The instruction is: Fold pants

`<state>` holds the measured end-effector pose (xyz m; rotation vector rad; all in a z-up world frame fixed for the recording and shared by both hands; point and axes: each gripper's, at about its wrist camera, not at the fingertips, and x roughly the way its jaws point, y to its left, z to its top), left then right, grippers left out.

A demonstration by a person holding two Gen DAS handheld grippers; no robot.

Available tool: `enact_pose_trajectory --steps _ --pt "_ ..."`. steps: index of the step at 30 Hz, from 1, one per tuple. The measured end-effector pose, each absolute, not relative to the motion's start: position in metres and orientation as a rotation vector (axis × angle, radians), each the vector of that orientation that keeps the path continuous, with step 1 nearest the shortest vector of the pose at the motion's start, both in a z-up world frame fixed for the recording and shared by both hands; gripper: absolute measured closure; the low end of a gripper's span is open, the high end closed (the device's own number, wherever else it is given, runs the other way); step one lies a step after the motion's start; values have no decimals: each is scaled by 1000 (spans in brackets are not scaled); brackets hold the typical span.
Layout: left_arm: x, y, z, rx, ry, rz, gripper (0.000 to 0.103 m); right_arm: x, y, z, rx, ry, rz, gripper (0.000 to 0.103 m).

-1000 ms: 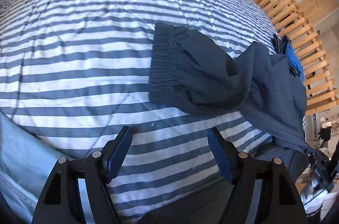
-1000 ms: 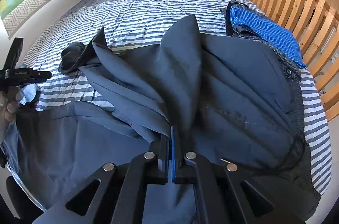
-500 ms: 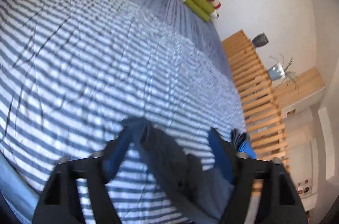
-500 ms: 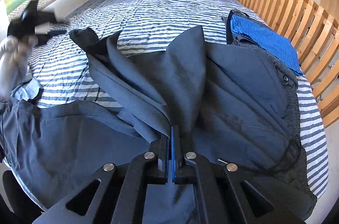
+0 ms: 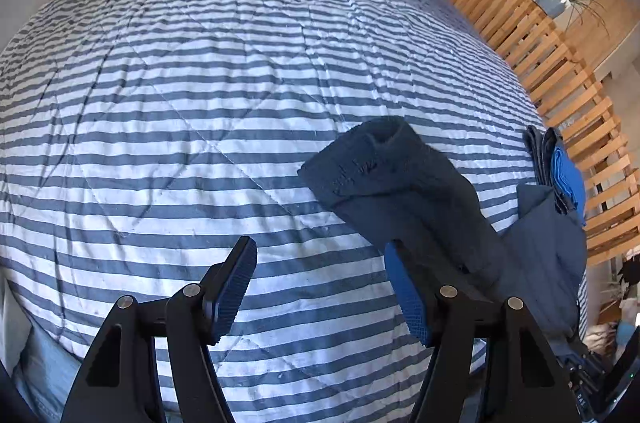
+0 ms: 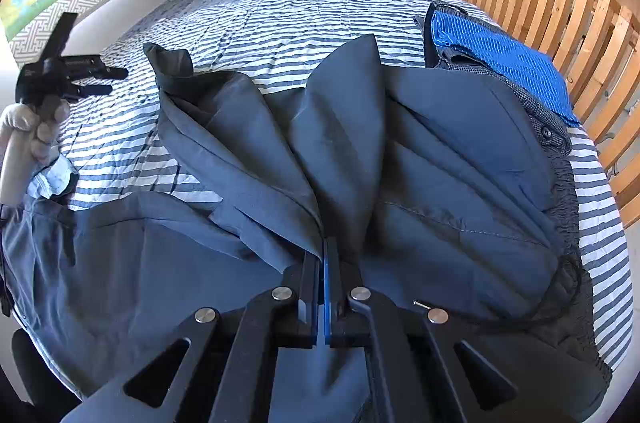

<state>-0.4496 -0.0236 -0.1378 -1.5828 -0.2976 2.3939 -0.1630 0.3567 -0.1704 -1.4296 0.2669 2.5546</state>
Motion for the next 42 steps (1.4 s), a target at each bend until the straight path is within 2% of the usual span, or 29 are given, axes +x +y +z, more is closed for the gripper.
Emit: enact_pose_trajectory --steps 3,6,9,11,13,19,23,27,30,33,36,37,38,39,40,42 --pt "-469 -10 -151 -1615 -325 2391 33 -163 357 -170 -1428 276 2556 102" --pt "-492 -5 -172 -1682 -437 2382 33 -163 356 -172 -1432 272 2555 102" --pt "-504 -1 -183 -1657 -502 2438 37 -163 355 -174 -1445 265 2552 102" --pt "-510 4 -188 -1685 -488 2424 96 -164 354 -175 -1447 251 2546 102" --pt "-508 1 -185 -1670 -525 2442 99 -167 352 -176 -1450 243 2541 102" --pt "-476 -55 -113 -1487 -434 2637 100 -184 329 -167 -1426 226 2589 102" --pt "-440 -156 -45 -1380 -419 2834 100 -215 285 -159 -1413 187 2691 102" --pt "-395 -261 -9 -1352 -483 3011 100 -256 217 -155 -1403 127 2838 102" --pt "-354 -332 -6 -1379 -558 3102 100 -286 161 -165 -1439 72 2899 102" --pt "-324 -382 -32 -1542 -588 3134 99 -311 112 -189 -1606 3 2940 98" --pt "-309 -412 -65 -1719 -763 2955 90 -318 97 -206 -1753 -12 2895 94" --pt "-305 -414 -69 -1716 -763 2947 84 -313 101 -203 -1757 26 2900 92" --pt "-301 -414 -69 -1700 -735 2962 79 -306 108 -198 -1758 88 2919 86" --pt "-298 -411 -69 -1689 -714 2979 78 -297 118 -192 -1754 148 2934 77" --pt "-296 -408 -67 -1669 -715 2988 78 -288 127 -185 -1737 198 2949 74" --pt "-293 -400 -60 -1607 -729 2981 77 -261 154 -166 -1660 290 2978 71"
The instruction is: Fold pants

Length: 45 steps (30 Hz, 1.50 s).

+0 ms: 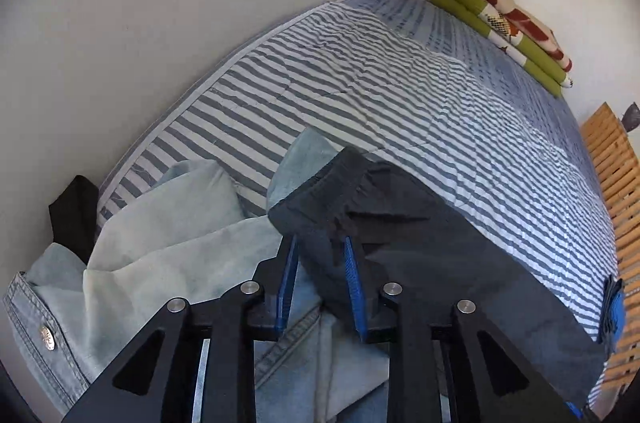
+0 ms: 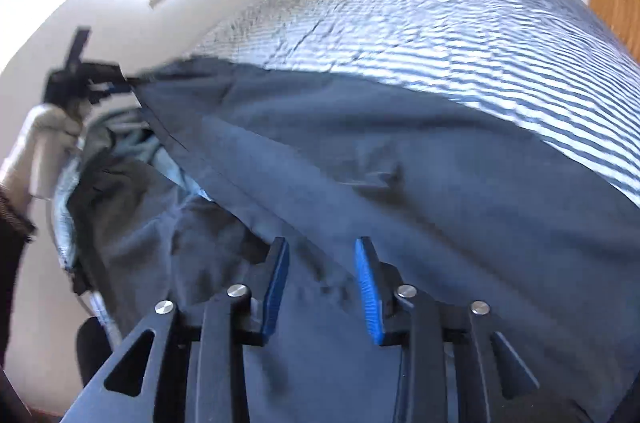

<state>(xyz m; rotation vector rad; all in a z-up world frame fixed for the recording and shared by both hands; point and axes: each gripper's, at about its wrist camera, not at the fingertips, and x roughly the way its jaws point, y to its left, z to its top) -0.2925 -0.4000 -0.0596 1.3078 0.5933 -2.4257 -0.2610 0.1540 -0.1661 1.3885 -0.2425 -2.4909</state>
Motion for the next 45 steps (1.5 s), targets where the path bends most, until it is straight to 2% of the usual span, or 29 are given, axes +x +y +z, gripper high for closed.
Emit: enact_pose_trajectory --steps 4,7,9,13,16,23,26,28,29,30,32,39,40,41,43,45 --pt "-288 -362 -36 1279 525 -2537 77 -203 237 -137 1379 -306 -2692 71" --pt "-282 -328 -16 1257 450 -2616 77 -168 321 -126 1443 -378 -2911 66" --pt "-280 -307 -6 1255 404 -2646 77 -150 382 -126 1505 -463 -3054 62" --pt "-280 -274 3 1273 337 -2670 77 -140 483 -149 1697 -650 -3126 60" --pt "-282 -258 3 1301 323 -2657 77 -154 521 -172 1799 -678 -3112 55" --pt "-292 -229 -12 1390 222 -2646 77 -177 567 -229 1826 -952 -2880 48" --pt "-300 -217 -17 1415 198 -2650 77 -183 563 -236 1809 -939 -2907 46" --pt "-306 -207 -20 1434 193 -2660 77 -185 557 -235 1785 -901 -2925 64" --pt "-309 -200 -22 1447 182 -2669 77 -185 552 -232 1771 -871 -2920 84" --pt "-312 -194 -24 1459 164 -2678 77 -184 547 -228 1747 -863 -2905 97" --pt "-318 -180 -26 1485 127 -2697 77 -177 538 -212 1682 -840 -2941 97" --pt "-350 -114 -41 1598 -45 -2784 77 -161 529 -136 1521 -495 -3223 98" --pt "-357 -102 -45 1628 -74 -2800 76 -160 529 -131 1519 -439 -3247 98" --pt "-365 -87 -50 1672 -106 -2816 70 -162 530 -128 1523 -395 -3264 98" --pt "-379 -60 -63 1752 -160 -2841 58 -167 536 -129 1540 -416 -3262 98" --pt "-394 -30 -79 1794 -272 -2847 56 -171 541 -135 1569 -457 -3245 98"
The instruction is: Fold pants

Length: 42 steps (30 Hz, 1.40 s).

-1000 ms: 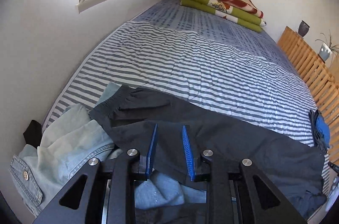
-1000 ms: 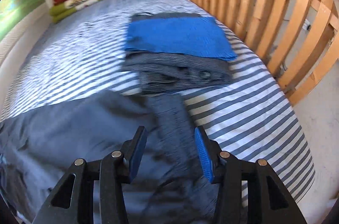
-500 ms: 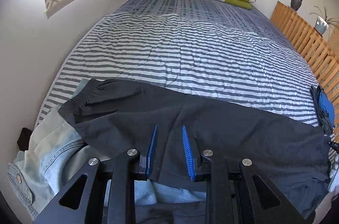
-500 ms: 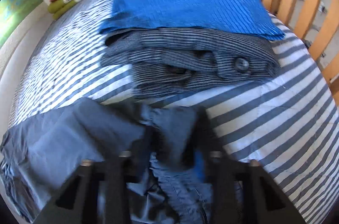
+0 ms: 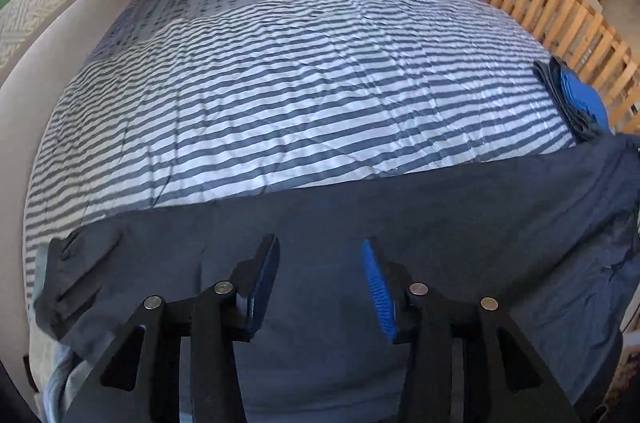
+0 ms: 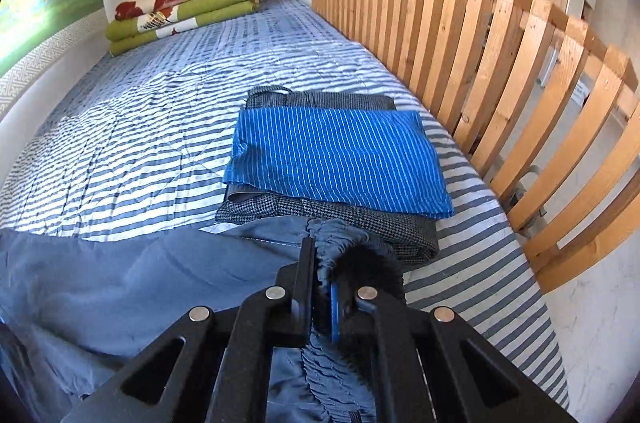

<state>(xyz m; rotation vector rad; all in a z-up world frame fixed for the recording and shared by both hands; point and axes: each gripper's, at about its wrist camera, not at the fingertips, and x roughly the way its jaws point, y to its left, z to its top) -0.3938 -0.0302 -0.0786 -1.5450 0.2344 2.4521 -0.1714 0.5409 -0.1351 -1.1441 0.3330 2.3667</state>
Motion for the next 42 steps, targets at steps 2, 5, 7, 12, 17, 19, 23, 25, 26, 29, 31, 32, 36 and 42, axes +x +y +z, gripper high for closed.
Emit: enact_pose_trajectory --steps 2,5,7,12,17,19,23,25,26,29,31,32,36,42 --pt "-410 -1 -97 -1545 354 2392 54 -176 542 -143 -1167 344 2363 98" --pt "-431 31 -121 -1541 512 2301 48 -182 546 -154 -1196 344 2358 98" --pt "-442 47 -137 -1536 590 2235 38 -182 546 -160 -1208 345 2356 98" --pt "-472 59 -176 -1577 728 2123 35 -187 548 -166 -1220 355 2354 98" --pt "-475 48 -179 -1559 508 2052 83 -191 547 -169 -1234 348 2351 98" --pt "-468 53 -177 -1518 568 2104 99 -191 547 -169 -1232 354 2347 98" --pt "-462 53 -162 -1486 524 2218 101 -190 544 -163 -1206 375 2354 98" --pt "-461 49 -143 -1436 485 2257 101 -188 542 -158 -1191 375 2358 98" --pt "-462 46 -134 -1416 486 2275 101 -187 541 -155 -1184 372 2362 98" --pt "-462 41 -112 -1402 486 2332 101 -184 539 -145 -1160 365 2374 98" --pt "-459 37 -95 -1362 483 2363 101 -180 539 -139 -1133 379 2381 98" --pt "-454 33 -86 -1341 480 2380 101 -178 539 -135 -1122 385 2386 98" --pt "-438 25 -48 -1270 467 2456 101 -167 536 -118 -1080 388 2401 98" --pt "-379 14 29 -1105 415 2559 101 -136 529 -74 -961 390 2449 98"
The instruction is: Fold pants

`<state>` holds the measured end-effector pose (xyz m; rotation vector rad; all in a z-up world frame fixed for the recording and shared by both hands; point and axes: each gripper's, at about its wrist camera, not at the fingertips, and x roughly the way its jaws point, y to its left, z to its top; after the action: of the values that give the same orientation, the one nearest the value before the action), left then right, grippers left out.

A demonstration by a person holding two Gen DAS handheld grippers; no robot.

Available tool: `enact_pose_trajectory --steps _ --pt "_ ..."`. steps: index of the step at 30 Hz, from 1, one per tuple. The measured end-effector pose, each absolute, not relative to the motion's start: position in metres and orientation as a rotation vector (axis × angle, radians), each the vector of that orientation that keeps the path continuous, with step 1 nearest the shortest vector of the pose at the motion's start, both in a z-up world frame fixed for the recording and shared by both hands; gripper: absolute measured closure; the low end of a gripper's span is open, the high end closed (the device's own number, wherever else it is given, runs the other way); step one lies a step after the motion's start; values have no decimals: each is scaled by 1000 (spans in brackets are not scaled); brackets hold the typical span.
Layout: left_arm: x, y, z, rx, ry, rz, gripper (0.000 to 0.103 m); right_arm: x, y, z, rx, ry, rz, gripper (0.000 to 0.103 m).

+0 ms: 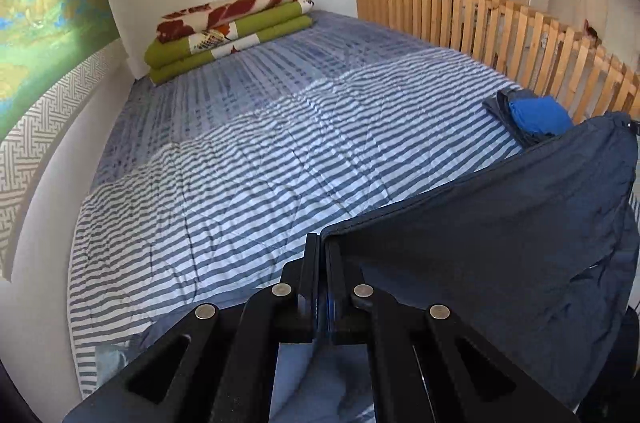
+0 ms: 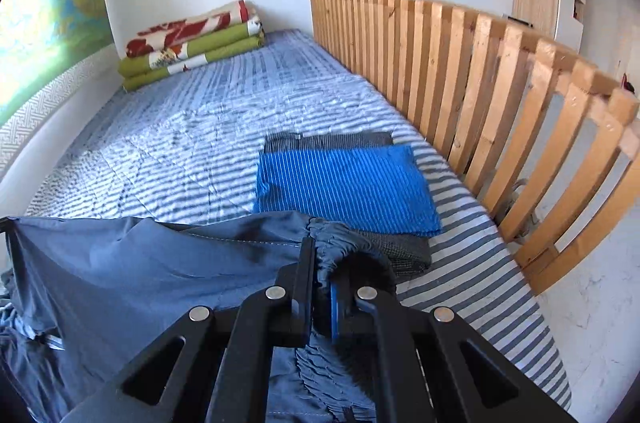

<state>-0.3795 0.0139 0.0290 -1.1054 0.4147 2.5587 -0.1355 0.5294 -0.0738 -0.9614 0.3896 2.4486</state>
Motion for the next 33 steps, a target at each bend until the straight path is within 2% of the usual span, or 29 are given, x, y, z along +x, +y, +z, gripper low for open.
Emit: enact_pose_trajectory --steps 3,6,14,19,25,29,33 --pt "-327 13 48 -1077 407 2548 101 -108 522 -55 -897 390 2484 98" --pt "-265 15 41 -1085 447 2506 101 -72 514 -54 -865 399 2502 98" --pt "-126 20 -68 -1351 446 2329 101 12 497 -136 -1006 535 2421 98" --pt "-85 12 -117 -1471 382 2273 101 49 489 -162 -1027 612 2416 98" --pt "-73 -2 -137 -1545 362 2226 100 79 472 -159 -1040 602 2533 94" --pt "-63 -13 -131 -1561 313 2206 96 105 467 -162 -1094 642 2586 90" --pt "-55 -3 -102 -1476 270 2210 90 123 480 -158 -1046 835 2561 84"
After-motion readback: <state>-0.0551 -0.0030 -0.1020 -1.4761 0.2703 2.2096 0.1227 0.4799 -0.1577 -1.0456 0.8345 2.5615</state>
